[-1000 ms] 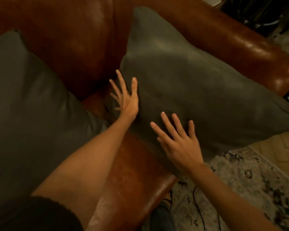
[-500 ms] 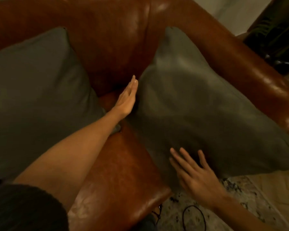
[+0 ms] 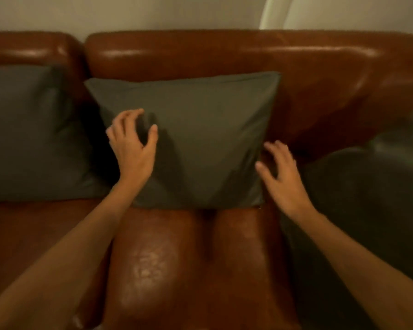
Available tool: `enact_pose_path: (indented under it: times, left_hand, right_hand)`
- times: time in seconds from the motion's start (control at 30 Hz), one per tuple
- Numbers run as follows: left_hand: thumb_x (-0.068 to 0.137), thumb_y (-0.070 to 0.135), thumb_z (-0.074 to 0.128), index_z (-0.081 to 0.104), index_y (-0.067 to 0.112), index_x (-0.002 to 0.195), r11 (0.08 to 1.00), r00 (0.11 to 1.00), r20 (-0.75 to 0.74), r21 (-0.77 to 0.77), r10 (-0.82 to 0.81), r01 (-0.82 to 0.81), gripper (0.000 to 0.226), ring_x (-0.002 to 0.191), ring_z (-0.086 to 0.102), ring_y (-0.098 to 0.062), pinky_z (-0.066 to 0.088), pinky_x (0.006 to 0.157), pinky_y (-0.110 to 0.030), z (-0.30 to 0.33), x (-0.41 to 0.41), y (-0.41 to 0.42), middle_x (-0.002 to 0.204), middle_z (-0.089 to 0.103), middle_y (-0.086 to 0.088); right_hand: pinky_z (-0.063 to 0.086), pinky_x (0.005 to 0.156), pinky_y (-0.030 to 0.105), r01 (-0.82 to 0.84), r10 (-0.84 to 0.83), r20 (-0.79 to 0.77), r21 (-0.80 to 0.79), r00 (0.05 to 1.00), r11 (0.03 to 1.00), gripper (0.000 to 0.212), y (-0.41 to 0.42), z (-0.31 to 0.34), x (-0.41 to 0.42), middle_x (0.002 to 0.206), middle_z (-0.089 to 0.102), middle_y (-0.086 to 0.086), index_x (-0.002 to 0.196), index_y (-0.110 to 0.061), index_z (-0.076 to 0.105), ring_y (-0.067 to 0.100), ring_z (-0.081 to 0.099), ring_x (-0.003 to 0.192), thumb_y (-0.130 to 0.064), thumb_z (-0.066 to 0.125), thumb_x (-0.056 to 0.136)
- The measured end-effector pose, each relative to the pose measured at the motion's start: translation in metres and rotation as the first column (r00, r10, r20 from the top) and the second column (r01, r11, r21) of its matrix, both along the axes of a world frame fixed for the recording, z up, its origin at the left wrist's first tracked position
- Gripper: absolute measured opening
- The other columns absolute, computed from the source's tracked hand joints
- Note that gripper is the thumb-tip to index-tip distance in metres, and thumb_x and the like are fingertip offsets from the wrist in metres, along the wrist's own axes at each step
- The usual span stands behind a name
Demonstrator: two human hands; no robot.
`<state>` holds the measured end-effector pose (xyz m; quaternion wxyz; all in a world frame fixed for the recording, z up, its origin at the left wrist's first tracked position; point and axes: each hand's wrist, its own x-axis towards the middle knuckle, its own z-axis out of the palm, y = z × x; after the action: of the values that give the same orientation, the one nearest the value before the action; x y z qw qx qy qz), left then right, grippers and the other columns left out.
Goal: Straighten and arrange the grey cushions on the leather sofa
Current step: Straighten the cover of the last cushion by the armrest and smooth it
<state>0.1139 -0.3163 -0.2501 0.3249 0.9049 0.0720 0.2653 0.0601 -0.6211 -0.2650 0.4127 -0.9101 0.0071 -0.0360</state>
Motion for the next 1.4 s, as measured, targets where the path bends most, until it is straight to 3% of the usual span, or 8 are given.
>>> enact_pose_path:
  times: [0.13,0.3,0.67,0.9,1.0,1.13,1.27,1.4]
  left_hand:
    - [0.085,0.052,0.065,0.023,0.018,0.151,0.924,0.915,-0.376,-0.277,0.149,-0.264,0.086,0.142,0.019,-0.034,0.019,0.114,-0.04,-0.018,0.0,0.057,0.156,0.018,-0.014]
    - [0.062,0.07,0.074,0.004,0.028,0.154,0.653,0.871,-0.41,-0.743,-0.269,-0.148,0.123,0.142,0.029,-0.013,0.024,0.119,-0.035,-0.035,0.015,0.077,0.159,0.022,0.003]
    - [0.074,0.056,0.074,0.037,0.031,0.144,0.611,0.873,-0.329,-0.79,-0.359,-0.046,0.083,0.12,0.051,-0.007,0.04,0.106,-0.029,-0.034,0.03,0.12,0.131,0.053,0.015]
    - [0.069,0.063,0.074,0.016,0.034,0.152,0.573,0.806,-0.4,-0.814,-0.436,-0.094,0.105,0.131,0.042,-0.011,0.033,0.114,-0.036,-0.043,0.031,0.134,0.146,0.041,0.012]
    - [0.063,0.07,0.072,0.011,0.033,0.153,0.603,0.788,-0.442,-0.79,-0.429,-0.115,0.115,0.137,0.037,-0.014,0.03,0.116,-0.038,-0.037,0.032,0.135,0.153,0.034,0.008]
    - [0.08,0.053,0.07,0.028,0.021,0.149,0.691,0.796,-0.456,-0.719,-0.397,-0.067,0.087,0.13,0.046,-0.017,0.037,0.11,-0.032,-0.025,0.029,0.142,0.144,0.046,0.003]
    - [0.084,0.042,0.071,0.05,0.013,0.136,0.829,0.804,-0.495,-0.559,-0.33,-0.004,0.063,0.116,0.056,-0.017,0.044,0.095,-0.024,-0.012,0.023,0.164,0.129,0.06,-0.003]
    - [0.089,0.022,0.068,0.068,0.012,0.108,0.871,0.891,-0.336,-0.478,-0.304,0.117,0.021,0.079,0.062,-0.009,0.049,0.075,-0.024,0.007,0.016,0.204,0.09,0.067,0.004]
  right_hand:
    - [0.034,0.114,0.048,0.374,-0.148,-0.408,0.556,0.901,0.742,0.121,0.04,0.013,0.051,0.158,0.03,-0.003,0.154,-0.038,0.01,0.019,0.038,0.14,-0.081,0.069,0.058]
    - [0.033,0.112,0.057,0.497,-0.192,-0.525,0.534,0.829,0.684,0.123,0.072,0.0,0.057,0.16,0.023,-0.008,0.152,-0.048,-0.007,0.024,0.034,0.141,-0.077,0.068,0.059]
    - [0.042,0.109,0.043,0.541,-0.336,-0.424,0.663,0.841,0.518,0.102,0.116,-0.006,0.042,0.14,0.054,-0.012,0.146,-0.03,0.041,0.014,0.053,0.125,-0.072,0.075,0.06]
    - [0.035,0.114,0.05,0.585,-0.344,-0.475,0.613,0.81,0.531,0.109,0.135,-0.012,0.049,0.155,0.036,-0.006,0.155,-0.033,0.014,0.021,0.041,0.137,-0.069,0.071,0.07]
    - [0.037,0.112,0.05,0.657,-0.446,-0.483,0.514,0.753,0.552,0.128,0.14,-0.011,0.052,0.156,0.032,-0.003,0.155,-0.032,0.016,0.024,0.04,0.137,-0.082,0.073,0.052]
    - [0.036,0.113,0.038,0.721,-0.684,-0.257,0.39,0.682,0.573,0.096,0.159,0.0,0.047,0.154,0.029,0.01,0.154,-0.019,0.021,0.024,0.037,0.139,-0.057,0.071,0.081]
    - [0.033,0.101,0.006,0.58,-0.676,0.168,0.392,0.717,0.713,0.063,0.202,0.026,0.042,0.141,0.038,0.011,0.143,-0.006,0.037,0.011,0.041,0.126,-0.015,0.066,0.089]
    - [0.042,0.103,0.032,0.333,-0.44,0.361,0.323,0.822,0.886,0.045,0.265,0.044,0.055,0.126,0.045,0.003,0.128,-0.017,0.046,0.014,0.048,0.12,-0.013,0.062,0.086]
